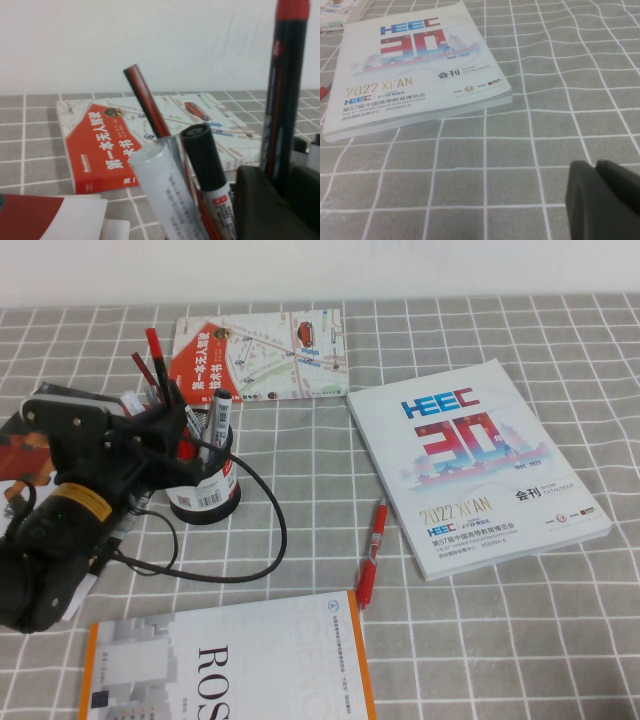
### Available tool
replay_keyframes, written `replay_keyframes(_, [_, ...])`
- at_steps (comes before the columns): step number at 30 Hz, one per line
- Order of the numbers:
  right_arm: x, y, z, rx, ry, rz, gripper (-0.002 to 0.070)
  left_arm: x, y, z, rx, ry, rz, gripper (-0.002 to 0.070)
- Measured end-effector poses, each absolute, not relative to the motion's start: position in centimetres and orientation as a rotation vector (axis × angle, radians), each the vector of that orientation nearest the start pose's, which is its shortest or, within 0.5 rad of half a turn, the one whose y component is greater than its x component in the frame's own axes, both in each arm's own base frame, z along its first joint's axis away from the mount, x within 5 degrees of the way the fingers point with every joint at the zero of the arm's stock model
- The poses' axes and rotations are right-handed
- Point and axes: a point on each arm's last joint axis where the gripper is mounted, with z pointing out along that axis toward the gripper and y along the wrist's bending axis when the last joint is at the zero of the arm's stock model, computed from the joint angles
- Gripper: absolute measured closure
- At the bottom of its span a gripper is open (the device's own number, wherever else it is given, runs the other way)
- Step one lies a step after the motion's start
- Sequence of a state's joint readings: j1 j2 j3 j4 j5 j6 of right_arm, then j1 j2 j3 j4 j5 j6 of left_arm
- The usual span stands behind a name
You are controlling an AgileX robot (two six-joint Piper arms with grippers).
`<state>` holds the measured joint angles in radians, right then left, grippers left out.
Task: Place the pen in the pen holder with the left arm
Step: Place the pen onto the pen holder
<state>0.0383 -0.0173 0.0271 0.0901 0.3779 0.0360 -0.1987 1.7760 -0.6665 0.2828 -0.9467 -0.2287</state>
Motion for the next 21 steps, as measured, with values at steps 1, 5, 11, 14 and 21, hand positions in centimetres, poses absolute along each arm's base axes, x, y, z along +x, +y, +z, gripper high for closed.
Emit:
replay_keyframes(1, [5.2, 0.5, 17.1, 0.053, 1.871, 0.140, 0.0692, 32.3, -8.6, 18.1, 0.284, 1.655, -0.384, 0.0547])
replay_keyframes(5, [5.2, 0.5, 17.1, 0.053, 1.871, 0.140, 0.0692, 32.3, -8.5, 18.0, 0.273, 1.658, -0.386, 0.0382])
replay_keyframes(11, [5.2, 0.5, 17.1, 0.053, 1.871, 0.140, 0.0692, 32.1, -8.5, 18.8, 0.276, 1.646, -0.383, 0.0277])
replay_keyframes(14, [5.2, 0.5, 17.1, 0.053, 1.871, 0.140, 0.0692, 31.7, -8.4, 20.1, 0.298, 1.640, -0.372, 0.0297])
replay_keyframes(21, [5.2, 0.5, 17.1, 0.053, 1.871, 0.140, 0.0692, 28.9, -7.8, 25.0, 0.262, 1.728, -0.400, 0.0610])
